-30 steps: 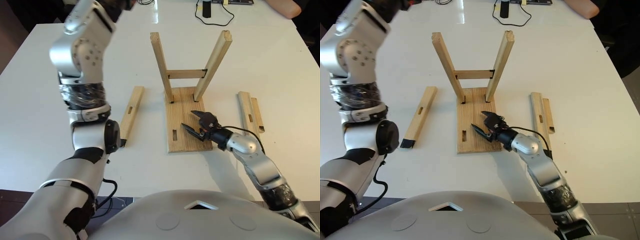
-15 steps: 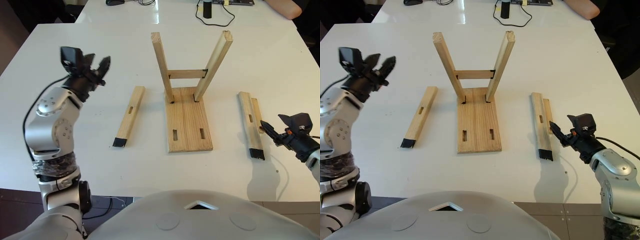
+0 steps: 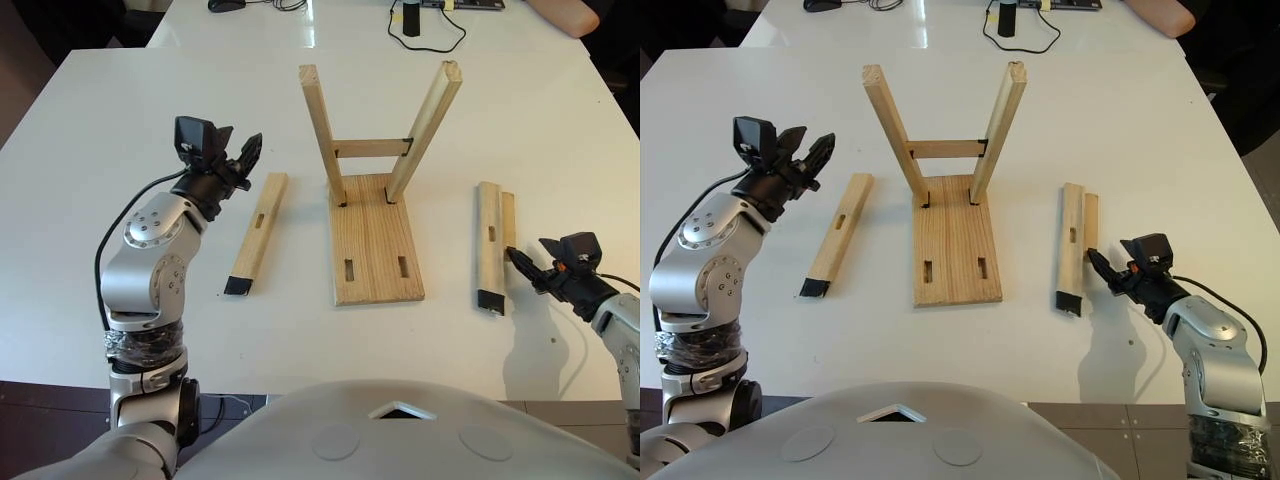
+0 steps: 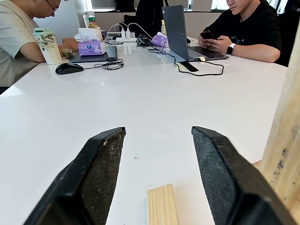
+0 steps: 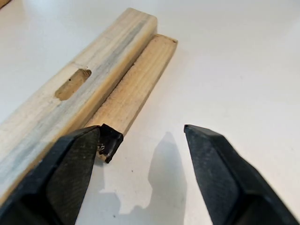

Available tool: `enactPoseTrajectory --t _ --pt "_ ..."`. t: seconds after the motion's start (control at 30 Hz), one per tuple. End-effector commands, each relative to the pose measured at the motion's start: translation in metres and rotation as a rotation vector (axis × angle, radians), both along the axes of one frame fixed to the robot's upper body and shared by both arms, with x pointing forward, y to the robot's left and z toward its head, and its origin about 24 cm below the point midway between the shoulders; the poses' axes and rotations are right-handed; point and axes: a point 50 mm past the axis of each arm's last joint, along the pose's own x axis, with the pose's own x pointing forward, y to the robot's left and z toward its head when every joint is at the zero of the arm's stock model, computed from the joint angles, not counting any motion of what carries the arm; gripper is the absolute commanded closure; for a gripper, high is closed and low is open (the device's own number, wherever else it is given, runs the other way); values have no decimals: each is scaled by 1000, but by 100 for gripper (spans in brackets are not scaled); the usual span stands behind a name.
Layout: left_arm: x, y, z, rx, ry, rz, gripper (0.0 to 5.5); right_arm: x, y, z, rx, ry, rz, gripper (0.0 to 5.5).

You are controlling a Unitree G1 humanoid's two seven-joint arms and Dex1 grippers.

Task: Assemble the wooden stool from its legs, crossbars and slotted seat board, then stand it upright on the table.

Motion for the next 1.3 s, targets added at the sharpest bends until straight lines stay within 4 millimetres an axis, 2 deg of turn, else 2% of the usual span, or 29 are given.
enactPoseTrajectory --t 0.03,0.3,0.57,0.73,0.9,1.07,1.3 --pt "-1 -4 -1 9 -5 8 288 1 1 -2 5 26 7 222" --pt "-1 -8 -9 14 12 20 288 15 5 2 -2 -6 24 222" --pt "-2 -15 -17 30 35 5 288 21 9 -14 -12 38 44 222" --pt "-4 -19 -23 45 53 -1 288 15 2 -35 -45 126 36 222" --pt "-10 -17 -27 54 64 30 288 5 -13 -37 -83 182 39 222" --pt "-14 -17 -29 48 65 59 288 3 -20 -35 -120 225 70 293" --pt "-13 -19 -29 47 63 69 288 2 -15 -41 -94 252 100 393"
